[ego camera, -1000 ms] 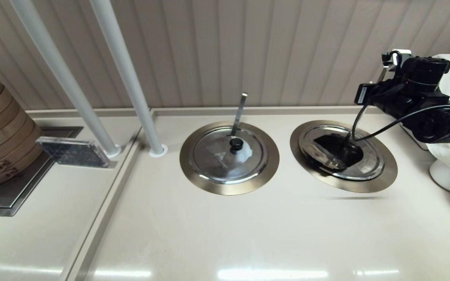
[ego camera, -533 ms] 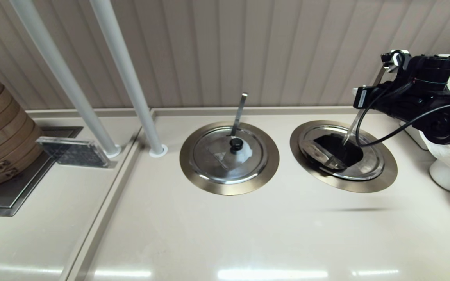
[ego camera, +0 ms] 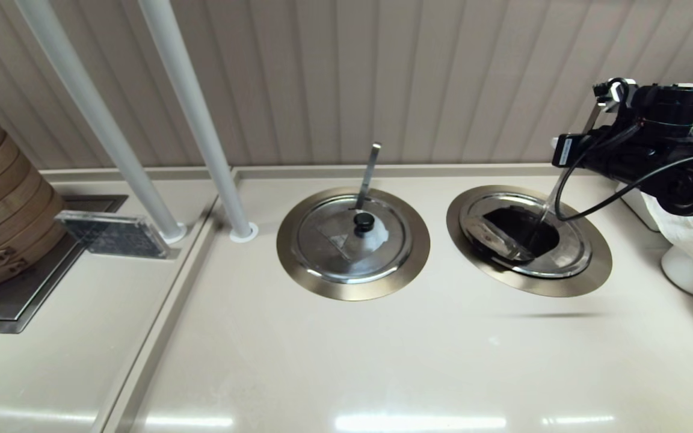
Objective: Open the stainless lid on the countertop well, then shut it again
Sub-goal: Stir with a spoon
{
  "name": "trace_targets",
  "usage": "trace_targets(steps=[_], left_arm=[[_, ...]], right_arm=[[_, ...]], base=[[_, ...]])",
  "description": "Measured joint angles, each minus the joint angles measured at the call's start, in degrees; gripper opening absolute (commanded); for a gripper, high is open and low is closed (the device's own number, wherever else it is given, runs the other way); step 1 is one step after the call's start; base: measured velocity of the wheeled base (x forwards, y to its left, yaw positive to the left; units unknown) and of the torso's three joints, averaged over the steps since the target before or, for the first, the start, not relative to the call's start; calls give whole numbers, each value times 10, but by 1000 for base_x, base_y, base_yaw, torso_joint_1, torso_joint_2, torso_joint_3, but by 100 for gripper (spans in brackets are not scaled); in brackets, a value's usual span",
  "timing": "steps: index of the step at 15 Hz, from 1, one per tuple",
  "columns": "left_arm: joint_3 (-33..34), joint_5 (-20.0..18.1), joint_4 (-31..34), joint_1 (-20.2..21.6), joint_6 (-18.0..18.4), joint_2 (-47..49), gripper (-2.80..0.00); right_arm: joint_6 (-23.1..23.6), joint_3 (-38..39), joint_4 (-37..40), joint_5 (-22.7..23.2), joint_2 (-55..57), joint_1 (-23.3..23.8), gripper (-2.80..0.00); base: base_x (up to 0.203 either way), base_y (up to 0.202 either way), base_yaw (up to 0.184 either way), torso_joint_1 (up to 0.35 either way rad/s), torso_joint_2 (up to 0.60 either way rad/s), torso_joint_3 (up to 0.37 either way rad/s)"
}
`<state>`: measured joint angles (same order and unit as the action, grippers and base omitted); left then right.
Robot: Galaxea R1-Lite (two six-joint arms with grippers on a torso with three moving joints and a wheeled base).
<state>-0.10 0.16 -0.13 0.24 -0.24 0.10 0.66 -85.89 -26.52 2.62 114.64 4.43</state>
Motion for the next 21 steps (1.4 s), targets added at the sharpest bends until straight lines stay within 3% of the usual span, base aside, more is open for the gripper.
trace_targets(steps=[2,4,6,10,14,18,21], left_arm=[[0,0,0,0,0,0,-280],[0,0,0,0,0,0,-280],[0,0,0,0,0,0,-280],[0,0,0,0,0,0,-280],[0,0,0,0,0,0,-280],[0,0,0,0,0,0,-280],[0,0,0,0,0,0,-280]], right_arm=[[-45,-1,-16,5,2,-11,-280],[-52,2,-10,26,3,-16,-280],[-46,3,8,33,1,-11,-280],[15,-5,17,32,11,12,-280],[-33,-29,-23,-11,33,-1,-280],[-40,-3,-22,34,29,-10,-280],[-10,3,-20,47,24,8,-280]], base=[[0,0,0,0,0,0],[0,0,0,0,0,0],[0,0,0,0,0,0],[0,0,0,0,0,0],[0,0,0,0,0,0],[0,0,0,0,0,0],[0,0,0,0,0,0]])
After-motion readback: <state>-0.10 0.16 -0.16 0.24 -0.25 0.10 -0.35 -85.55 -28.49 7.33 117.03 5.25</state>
